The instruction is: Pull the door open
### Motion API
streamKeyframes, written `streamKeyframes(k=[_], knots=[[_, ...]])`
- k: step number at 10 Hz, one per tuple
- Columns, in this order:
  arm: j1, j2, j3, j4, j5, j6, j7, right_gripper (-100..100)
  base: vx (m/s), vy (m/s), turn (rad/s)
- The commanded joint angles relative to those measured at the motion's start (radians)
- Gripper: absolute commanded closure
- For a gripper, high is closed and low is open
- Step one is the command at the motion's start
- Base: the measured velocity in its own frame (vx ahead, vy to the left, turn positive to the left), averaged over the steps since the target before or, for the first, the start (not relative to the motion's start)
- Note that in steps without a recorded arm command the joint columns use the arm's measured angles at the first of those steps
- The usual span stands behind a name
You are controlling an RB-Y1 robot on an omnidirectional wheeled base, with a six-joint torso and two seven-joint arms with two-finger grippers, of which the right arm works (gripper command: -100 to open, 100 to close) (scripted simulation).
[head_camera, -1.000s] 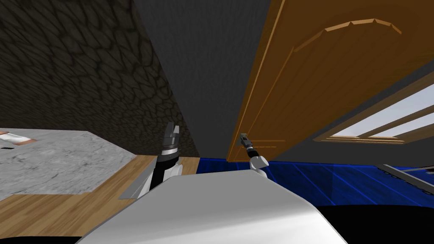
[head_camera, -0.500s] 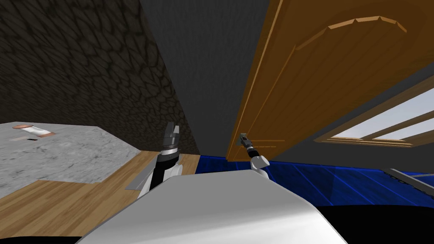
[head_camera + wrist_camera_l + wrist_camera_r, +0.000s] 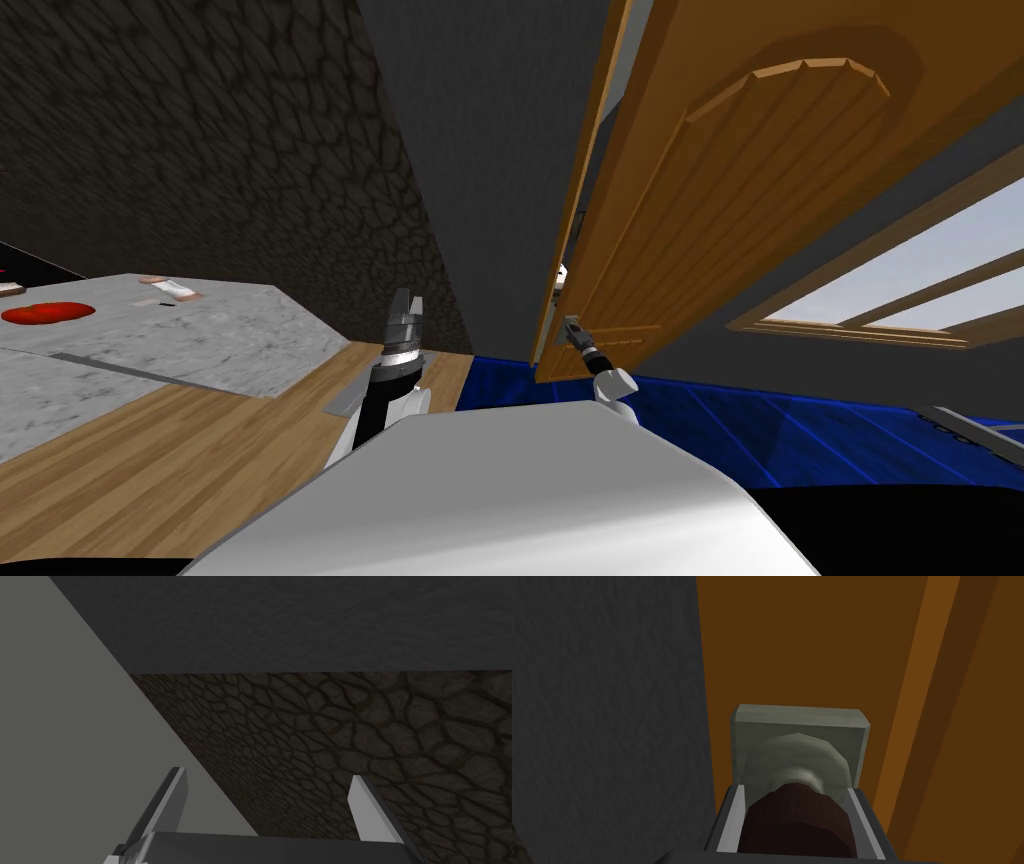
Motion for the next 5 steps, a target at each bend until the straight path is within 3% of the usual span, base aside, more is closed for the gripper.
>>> streamKeyframes(k=[1,2,3,5], knots=[[0.002,-0.009,0.004,0.004,-0.004,0.024,-0.012,100,-0.221,-0.102,0.075],[0.005,-0.010,0.011,0.009,-0.005,0.042,-0.020,100,-0.205,-0.071,0.071],[0.007,-0.006,0.010,0.006,-0.002,0.030,-0.014,100,-0.094,-0.025,0.020],[0.017,-0.023,0.019,0.013,-0.006,0.066,-0.026,100,-0.162,-0.065,0.073]])
